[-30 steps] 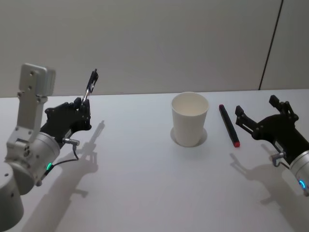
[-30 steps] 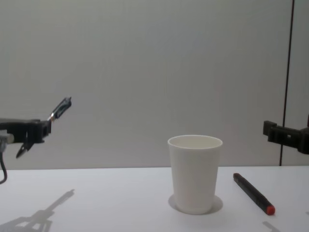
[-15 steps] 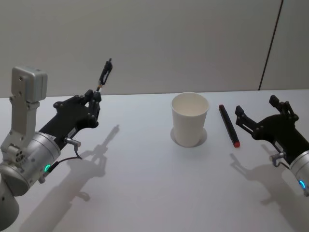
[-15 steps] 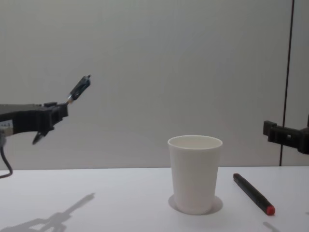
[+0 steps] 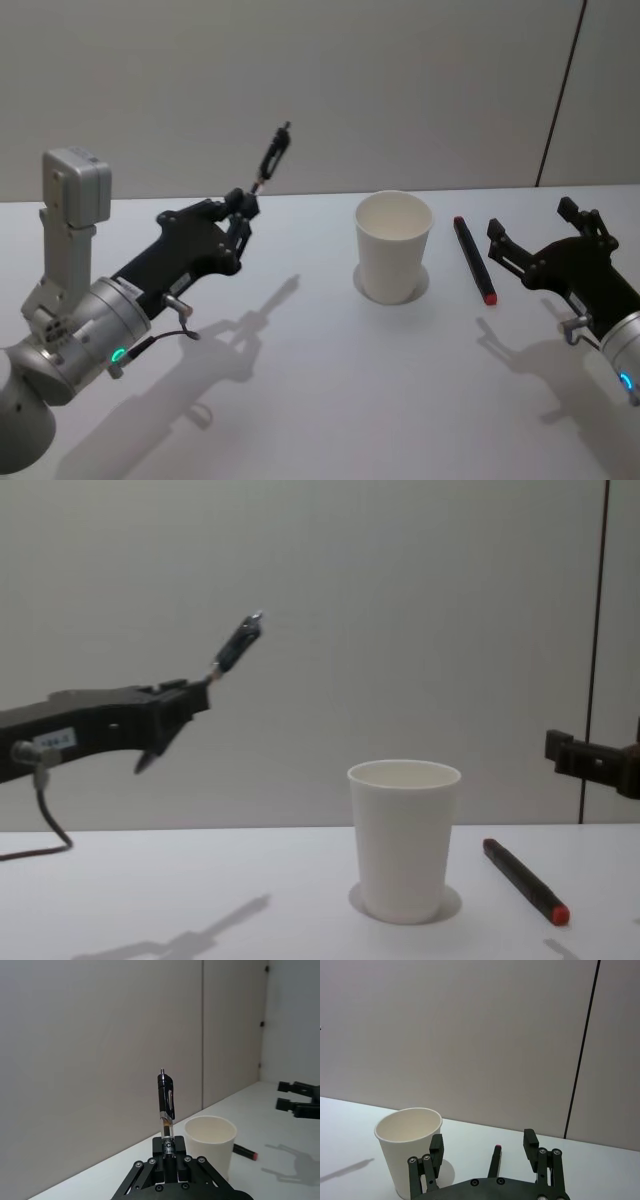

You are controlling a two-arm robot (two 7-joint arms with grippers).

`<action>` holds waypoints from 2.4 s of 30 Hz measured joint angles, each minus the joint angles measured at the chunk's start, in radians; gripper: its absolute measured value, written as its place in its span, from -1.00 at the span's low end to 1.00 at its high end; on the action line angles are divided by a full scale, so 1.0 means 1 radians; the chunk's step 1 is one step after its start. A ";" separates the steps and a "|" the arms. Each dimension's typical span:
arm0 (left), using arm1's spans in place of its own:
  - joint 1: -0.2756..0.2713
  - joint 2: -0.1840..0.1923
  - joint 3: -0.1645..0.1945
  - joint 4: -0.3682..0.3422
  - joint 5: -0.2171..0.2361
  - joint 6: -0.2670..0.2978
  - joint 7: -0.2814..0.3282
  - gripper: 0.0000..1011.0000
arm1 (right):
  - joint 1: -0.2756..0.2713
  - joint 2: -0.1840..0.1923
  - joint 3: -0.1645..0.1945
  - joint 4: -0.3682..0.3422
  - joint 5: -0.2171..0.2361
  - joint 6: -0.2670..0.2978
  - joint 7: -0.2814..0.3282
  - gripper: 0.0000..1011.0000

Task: Place the pen into the pen holder.

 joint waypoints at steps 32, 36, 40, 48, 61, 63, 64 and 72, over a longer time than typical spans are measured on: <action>-0.096 -0.100 0.115 0.130 -0.017 -0.068 -0.404 -0.73 | 0.000 0.000 0.000 0.000 0.000 0.000 0.000 0.98; -0.100 -0.107 0.126 0.135 -0.011 -0.071 -0.415 -0.73 | 0.000 0.000 0.000 0.000 0.000 0.000 0.000 0.98; -0.104 -0.113 0.134 0.139 -0.005 -0.073 -0.421 -0.73 | 0.000 0.000 0.000 0.000 0.000 0.000 0.000 0.98; -0.109 -0.119 0.145 0.143 0.003 -0.076 -0.428 -0.73 | 0.000 0.000 0.000 0.000 0.000 0.000 0.000 0.98; -0.113 -0.124 0.152 0.147 0.010 -0.079 -0.434 -0.73 | 0.000 0.000 0.000 0.000 0.000 0.000 0.001 0.98; -0.113 -0.124 0.153 0.147 0.010 -0.079 -0.435 -0.73 | 0.000 0.000 0.000 0.000 0.001 0.000 0.003 0.98; -0.113 -0.124 0.153 0.147 0.011 -0.079 -0.435 -0.73 | -0.001 0.001 0.001 0.000 0.003 0.000 0.006 0.98; -0.114 -0.125 0.155 0.148 0.012 -0.080 -0.436 -0.73 | -0.005 0.011 0.009 -0.004 0.039 -0.003 0.050 0.98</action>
